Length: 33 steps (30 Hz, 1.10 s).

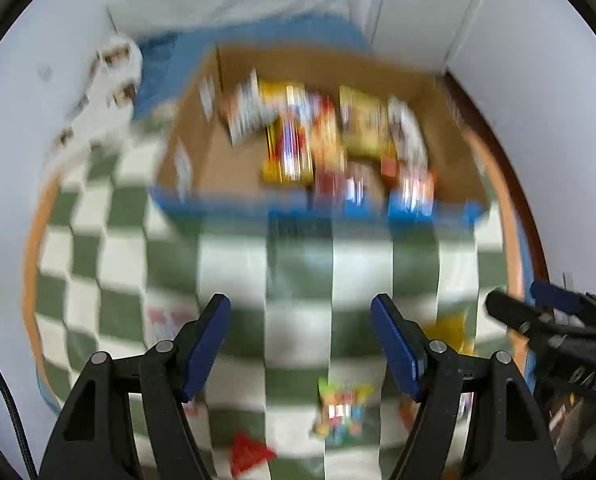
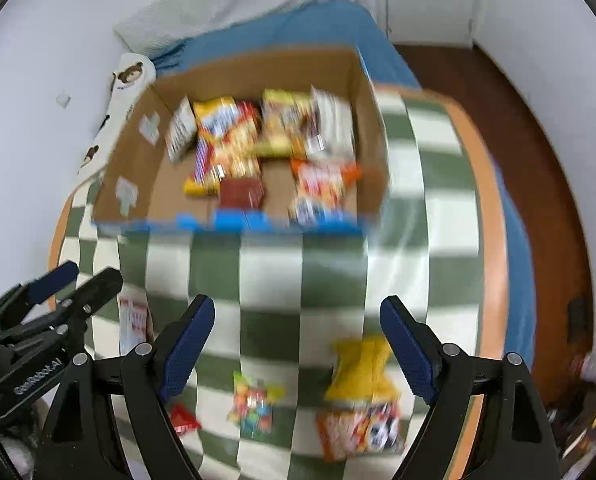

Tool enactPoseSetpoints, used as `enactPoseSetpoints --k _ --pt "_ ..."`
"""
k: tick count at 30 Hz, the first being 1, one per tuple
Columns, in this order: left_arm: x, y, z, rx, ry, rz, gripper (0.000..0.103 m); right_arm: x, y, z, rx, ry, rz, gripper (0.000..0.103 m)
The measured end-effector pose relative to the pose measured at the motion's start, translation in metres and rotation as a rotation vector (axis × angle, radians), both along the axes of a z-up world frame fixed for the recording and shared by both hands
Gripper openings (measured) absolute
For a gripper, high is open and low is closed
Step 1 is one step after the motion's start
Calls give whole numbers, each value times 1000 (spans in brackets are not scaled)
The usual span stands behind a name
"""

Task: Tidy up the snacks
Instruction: 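Lower the left tool onto the candy bag and close on it, then grasp the candy bag with left tool while right grasps panda snack bag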

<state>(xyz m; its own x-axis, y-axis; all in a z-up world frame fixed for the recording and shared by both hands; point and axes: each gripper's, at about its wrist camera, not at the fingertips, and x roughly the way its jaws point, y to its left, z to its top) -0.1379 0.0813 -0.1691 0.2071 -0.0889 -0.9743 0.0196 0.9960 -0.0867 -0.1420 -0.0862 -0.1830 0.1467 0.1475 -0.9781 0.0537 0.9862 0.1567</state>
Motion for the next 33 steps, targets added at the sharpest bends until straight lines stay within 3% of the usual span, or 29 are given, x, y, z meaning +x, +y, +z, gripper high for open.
enactPoseSetpoints --k 5,9,13,17,20,23,27,30,33 --pt "-46 -14 -79 -18 229 -25 71 -66 -43 -52 122 153 -189 87" --pt "-74 -30 -128 -8 352 -43 71 -126 -79 -103 232 298 -432 87" --pt "-86 -46 -158 -4 422 -60 71 -166 -97 -147 307 414 -638 87" --pt "-93 -59 -174 6 447 -76 71 -164 -99 -175 247 422 -718 87" --pt "-94 -65 -178 14 448 -85 71 -147 -89 -189 99 403 -640 87" --pt "-95 -74 -185 28 454 -95 71 -138 -72 -194 18 388 -517 87" --pt "-97 -77 -198 25 469 -82 71 -131 -41 -189 -60 344 -231 65" --pt "-99 -78 -198 17 442 -81 71 -136 -20 -186 -104 347 -40 63" --pt "-104 -75 -190 14 395 -88 50 -143 -9 -187 -132 356 84 64"
